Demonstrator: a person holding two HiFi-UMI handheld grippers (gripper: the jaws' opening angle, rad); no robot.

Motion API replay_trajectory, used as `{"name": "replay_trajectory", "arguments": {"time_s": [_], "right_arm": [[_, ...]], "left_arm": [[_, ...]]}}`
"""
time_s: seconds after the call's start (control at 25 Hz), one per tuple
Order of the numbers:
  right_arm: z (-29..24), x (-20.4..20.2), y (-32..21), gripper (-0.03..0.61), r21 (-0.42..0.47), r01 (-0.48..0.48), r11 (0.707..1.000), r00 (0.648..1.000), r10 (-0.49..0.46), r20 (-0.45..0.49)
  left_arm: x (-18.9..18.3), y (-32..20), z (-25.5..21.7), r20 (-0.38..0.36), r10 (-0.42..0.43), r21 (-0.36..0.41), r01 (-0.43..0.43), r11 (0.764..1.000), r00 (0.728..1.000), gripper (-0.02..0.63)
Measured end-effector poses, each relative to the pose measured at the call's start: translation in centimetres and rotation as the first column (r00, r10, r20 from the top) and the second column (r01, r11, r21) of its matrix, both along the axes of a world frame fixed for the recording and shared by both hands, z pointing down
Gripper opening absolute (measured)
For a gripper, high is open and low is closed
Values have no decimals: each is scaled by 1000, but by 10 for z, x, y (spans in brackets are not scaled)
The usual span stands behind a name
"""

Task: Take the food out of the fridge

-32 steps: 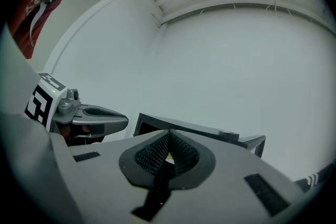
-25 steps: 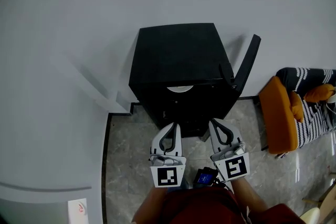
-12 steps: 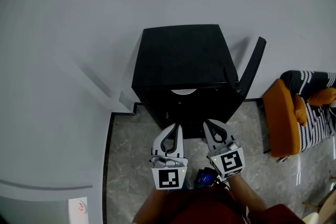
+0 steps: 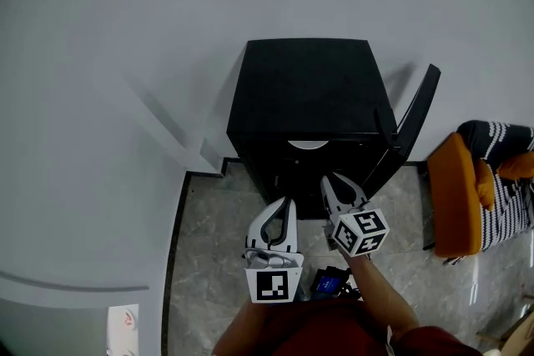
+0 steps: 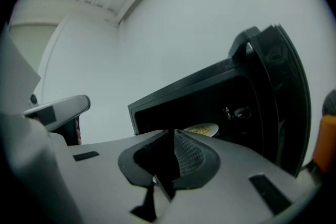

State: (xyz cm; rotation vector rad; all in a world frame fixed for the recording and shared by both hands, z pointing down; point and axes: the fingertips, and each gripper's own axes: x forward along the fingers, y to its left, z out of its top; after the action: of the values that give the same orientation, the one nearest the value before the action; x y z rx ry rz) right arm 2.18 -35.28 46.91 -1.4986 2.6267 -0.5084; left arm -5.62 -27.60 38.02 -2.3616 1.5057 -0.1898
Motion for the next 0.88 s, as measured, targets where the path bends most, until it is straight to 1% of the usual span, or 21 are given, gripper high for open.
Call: {"name": "replay_trajectory", "arguments": {"time_s": [0.08,0.12,0.24,0.32,0.44,0.56,0.64,0.88], "right_arm": [[6,-2,-11,32,-58,-7,998,993,14,113],[9,-3,-16,42,-91,-8,996,984,24,175],[21,-3,-32,64,-183,-7,983,934,72,351],[29,-1,-41,67,-226,-9,974,896,108,431],[40,5,-53,69,-283,-11,959,840,162,518],[49,6,-62,72,-328,6,945,771,205,603],[55,7,-66,72,-352,11,936,730,233,643],[67,4,-82,72,-390,17,921,658,283,697]], "left_arm": [[-5,0,0,2,-5,3,5,1000,1000,15],[-7,0,0,6,-7,5,7,1000,1000,15],[-11,0,0,13,-10,6,10,1000,1000,15],[-12,0,1,20,-11,5,11,1000,1000,14],[-14,-1,2,22,-16,1,16,1000,1000,15],[-16,-1,3,25,-19,-6,19,1000,1000,14],[-17,1,3,29,-20,-5,20,1000,999,15],[-24,0,4,38,-33,-7,33,999,999,14]]}}
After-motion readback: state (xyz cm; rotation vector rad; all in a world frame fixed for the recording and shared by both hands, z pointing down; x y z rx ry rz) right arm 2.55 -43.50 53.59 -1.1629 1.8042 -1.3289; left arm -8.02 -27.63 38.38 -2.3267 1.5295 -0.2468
